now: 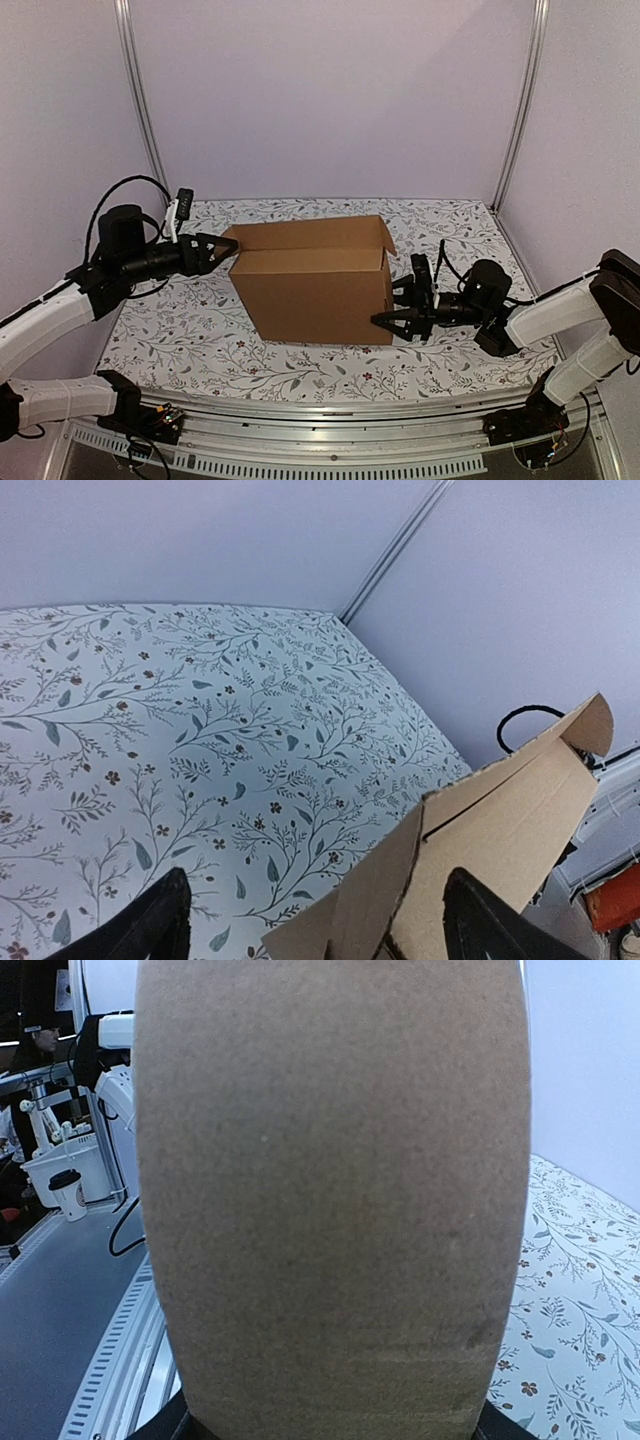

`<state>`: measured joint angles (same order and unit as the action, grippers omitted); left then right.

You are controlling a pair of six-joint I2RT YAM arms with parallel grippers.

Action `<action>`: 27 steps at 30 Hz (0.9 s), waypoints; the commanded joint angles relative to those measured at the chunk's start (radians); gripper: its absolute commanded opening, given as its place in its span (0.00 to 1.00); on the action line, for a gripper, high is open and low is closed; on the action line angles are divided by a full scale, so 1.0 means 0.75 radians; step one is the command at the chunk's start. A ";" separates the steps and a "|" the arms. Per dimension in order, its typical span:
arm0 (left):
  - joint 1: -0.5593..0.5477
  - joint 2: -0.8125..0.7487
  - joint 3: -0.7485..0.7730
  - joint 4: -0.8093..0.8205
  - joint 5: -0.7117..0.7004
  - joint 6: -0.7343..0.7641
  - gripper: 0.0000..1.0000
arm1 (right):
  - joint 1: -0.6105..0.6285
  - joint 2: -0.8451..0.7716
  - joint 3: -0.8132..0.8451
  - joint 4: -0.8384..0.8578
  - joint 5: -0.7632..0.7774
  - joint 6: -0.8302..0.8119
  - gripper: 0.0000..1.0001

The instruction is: Fold the paper box

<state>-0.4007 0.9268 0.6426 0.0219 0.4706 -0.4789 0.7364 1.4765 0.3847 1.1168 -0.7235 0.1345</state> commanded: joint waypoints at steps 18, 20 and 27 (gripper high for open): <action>-0.090 0.053 0.203 -0.335 -0.005 0.180 0.36 | -0.007 -0.056 0.033 -0.107 -0.023 -0.006 0.26; -0.100 0.061 0.216 -0.355 -0.021 0.191 0.33 | -0.006 -0.061 0.035 -0.124 -0.018 -0.014 0.26; -0.125 0.095 0.272 -0.490 -0.086 0.239 0.24 | -0.006 -0.088 0.038 -0.170 -0.008 -0.045 0.26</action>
<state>-0.4740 0.9840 0.8097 -0.2607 0.4385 -0.3344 0.7364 1.4395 0.3859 0.9989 -0.7364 0.1226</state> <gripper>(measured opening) 0.256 0.617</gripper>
